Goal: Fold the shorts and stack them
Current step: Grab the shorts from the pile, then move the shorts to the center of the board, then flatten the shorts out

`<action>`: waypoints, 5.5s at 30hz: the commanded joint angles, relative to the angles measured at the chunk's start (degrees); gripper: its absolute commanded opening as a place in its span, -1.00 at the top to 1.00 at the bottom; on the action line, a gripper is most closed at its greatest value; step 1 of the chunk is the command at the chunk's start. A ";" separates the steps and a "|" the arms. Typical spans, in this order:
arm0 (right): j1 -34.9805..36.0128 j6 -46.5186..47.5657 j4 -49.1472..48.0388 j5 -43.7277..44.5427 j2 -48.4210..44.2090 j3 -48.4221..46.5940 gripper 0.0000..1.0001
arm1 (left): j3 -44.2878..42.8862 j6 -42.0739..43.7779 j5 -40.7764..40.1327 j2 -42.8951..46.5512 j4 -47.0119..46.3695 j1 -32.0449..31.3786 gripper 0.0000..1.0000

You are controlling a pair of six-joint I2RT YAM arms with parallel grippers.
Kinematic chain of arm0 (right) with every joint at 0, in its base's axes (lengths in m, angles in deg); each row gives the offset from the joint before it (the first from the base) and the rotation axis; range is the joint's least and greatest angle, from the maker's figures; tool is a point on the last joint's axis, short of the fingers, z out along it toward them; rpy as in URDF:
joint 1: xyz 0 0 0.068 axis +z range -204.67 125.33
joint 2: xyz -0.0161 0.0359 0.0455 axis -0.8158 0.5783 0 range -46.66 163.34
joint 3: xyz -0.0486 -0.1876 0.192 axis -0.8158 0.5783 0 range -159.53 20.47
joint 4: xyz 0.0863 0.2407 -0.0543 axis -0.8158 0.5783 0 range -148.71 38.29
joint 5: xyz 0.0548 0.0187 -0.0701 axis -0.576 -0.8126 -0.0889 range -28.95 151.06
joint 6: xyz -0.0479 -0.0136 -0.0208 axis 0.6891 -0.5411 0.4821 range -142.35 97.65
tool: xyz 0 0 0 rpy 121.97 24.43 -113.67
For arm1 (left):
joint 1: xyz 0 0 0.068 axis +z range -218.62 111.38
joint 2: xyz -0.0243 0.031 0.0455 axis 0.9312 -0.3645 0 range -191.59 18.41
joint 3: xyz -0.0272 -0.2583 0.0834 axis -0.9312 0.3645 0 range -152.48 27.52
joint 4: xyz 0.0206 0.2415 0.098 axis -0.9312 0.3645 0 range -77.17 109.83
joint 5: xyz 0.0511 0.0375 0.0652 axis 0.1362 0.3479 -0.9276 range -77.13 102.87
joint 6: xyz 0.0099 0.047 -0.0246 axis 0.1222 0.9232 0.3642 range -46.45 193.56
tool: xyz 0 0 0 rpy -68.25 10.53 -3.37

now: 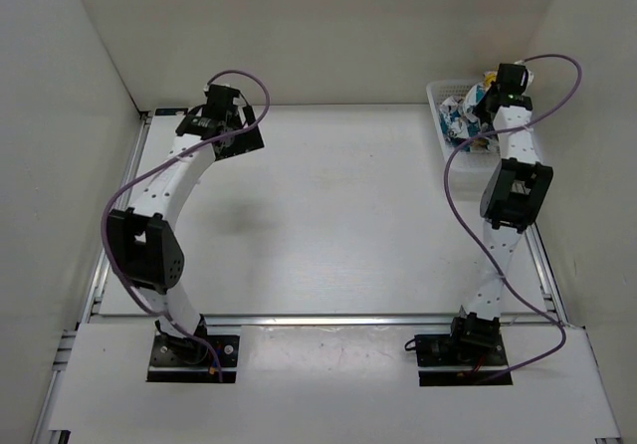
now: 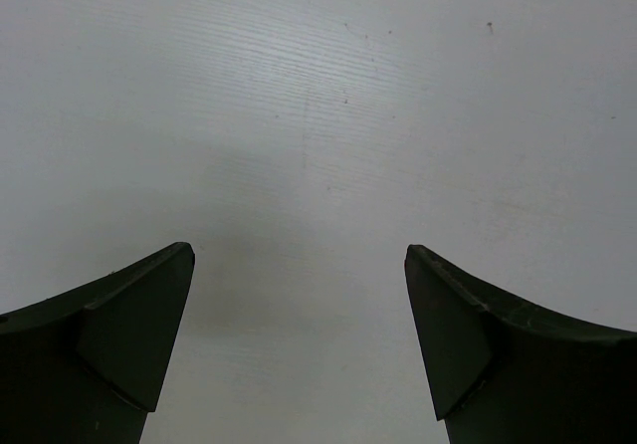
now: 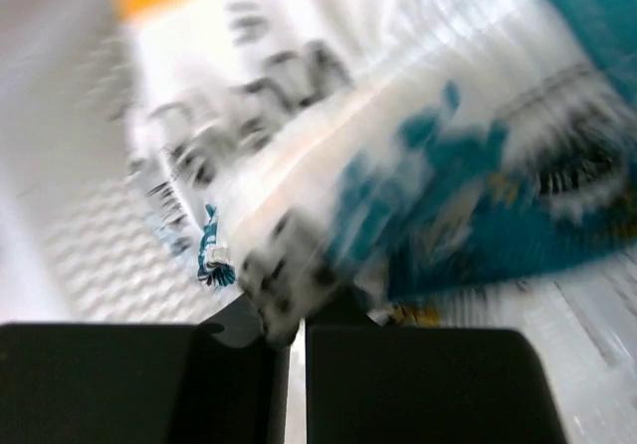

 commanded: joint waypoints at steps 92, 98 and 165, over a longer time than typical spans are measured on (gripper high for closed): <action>28.42 4.01 17.74 -22.28 -17.96 -16.39 1.00 | -34.99 5.48 19.26 -6.49 22.47 4.37 0.79; 27.71 8.58 8.01 -16.94 -42.34 13.47 1.00 | -29.17 4.34 25.50 4.65 17.31 5.43 0.79; 20.32 -10.66 -4.67 -4.36 -60.86 77.11 1.00 | 13.68 -3.92 21.64 8.02 8.95 15.10 0.79</action>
